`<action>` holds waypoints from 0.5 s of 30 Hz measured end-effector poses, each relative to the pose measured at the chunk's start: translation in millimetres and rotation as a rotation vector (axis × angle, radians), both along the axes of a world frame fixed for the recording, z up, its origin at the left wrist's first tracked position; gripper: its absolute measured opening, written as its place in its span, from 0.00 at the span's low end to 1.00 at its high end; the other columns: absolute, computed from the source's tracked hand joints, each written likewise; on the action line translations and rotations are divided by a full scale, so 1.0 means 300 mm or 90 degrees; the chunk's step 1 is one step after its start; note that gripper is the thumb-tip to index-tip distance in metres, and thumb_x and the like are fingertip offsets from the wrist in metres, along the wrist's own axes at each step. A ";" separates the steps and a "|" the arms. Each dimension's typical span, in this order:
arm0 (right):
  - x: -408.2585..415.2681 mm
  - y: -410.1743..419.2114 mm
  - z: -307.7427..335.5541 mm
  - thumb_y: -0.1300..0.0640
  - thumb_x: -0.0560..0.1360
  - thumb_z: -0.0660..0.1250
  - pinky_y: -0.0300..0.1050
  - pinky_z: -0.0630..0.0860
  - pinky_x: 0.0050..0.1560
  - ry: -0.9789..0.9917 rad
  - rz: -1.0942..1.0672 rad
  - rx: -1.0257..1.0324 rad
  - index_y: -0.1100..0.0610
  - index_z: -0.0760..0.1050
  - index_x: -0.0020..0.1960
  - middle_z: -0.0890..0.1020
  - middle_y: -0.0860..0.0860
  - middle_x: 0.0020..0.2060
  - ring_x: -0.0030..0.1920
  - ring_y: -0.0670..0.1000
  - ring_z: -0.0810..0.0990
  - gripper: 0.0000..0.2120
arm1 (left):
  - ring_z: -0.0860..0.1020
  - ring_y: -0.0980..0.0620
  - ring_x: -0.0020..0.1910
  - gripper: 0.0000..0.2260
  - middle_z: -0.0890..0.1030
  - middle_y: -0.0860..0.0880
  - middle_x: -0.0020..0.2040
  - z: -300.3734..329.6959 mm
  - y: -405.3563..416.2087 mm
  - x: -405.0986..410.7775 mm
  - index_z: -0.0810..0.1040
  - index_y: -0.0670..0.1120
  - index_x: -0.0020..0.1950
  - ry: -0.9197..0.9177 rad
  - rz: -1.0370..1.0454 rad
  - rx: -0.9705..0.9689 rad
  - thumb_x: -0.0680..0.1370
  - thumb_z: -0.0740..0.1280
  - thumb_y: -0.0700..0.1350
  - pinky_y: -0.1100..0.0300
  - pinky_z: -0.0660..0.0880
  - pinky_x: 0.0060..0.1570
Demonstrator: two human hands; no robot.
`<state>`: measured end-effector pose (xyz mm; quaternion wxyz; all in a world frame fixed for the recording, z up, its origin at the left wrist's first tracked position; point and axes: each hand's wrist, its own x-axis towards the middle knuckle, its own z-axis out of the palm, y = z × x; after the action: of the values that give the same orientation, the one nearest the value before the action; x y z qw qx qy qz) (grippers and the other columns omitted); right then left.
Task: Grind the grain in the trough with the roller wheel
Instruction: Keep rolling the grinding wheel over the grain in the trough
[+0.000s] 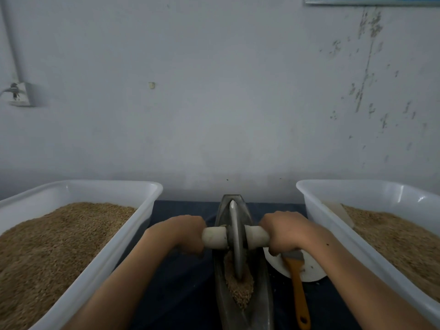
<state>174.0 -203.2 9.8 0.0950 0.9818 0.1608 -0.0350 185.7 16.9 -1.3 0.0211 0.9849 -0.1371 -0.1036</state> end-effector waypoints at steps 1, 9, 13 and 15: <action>-0.001 0.001 0.004 0.56 0.71 0.70 0.42 0.71 0.39 0.012 -0.002 0.001 0.55 0.76 0.55 0.81 0.52 0.47 0.44 0.51 0.79 0.13 | 0.78 0.53 0.38 0.13 0.81 0.47 0.44 0.000 0.002 -0.002 0.77 0.46 0.54 0.037 -0.001 -0.019 0.71 0.71 0.45 0.61 0.73 0.40; 0.017 0.002 -0.057 0.58 0.74 0.64 0.43 0.65 0.39 -0.196 -0.024 0.058 0.51 0.72 0.51 0.79 0.51 0.46 0.46 0.53 0.78 0.06 | 0.77 0.49 0.50 0.13 0.79 0.49 0.52 -0.045 -0.036 0.020 0.73 0.50 0.57 -0.304 0.030 0.077 0.75 0.66 0.50 0.58 0.68 0.43; 0.031 0.001 -0.097 0.57 0.76 0.63 0.44 0.65 0.40 -0.295 -0.038 0.110 0.50 0.68 0.50 0.80 0.49 0.46 0.43 0.52 0.76 0.06 | 0.77 0.50 0.48 0.10 0.79 0.50 0.50 -0.069 -0.040 0.013 0.71 0.50 0.55 -0.422 0.017 0.051 0.76 0.64 0.50 0.59 0.64 0.41; 0.029 -0.008 -0.085 0.57 0.76 0.63 0.44 0.64 0.40 -0.257 -0.025 0.095 0.50 0.70 0.52 0.80 0.49 0.47 0.43 0.51 0.76 0.06 | 0.77 0.50 0.49 0.11 0.79 0.50 0.51 -0.059 -0.033 0.014 0.72 0.51 0.56 -0.396 0.001 0.055 0.75 0.65 0.50 0.59 0.66 0.42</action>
<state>182.8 -205.5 -15.7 0.0515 0.9762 0.1212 0.1726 189.8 7.0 -19.1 -0.0638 0.9694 -0.1320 0.1968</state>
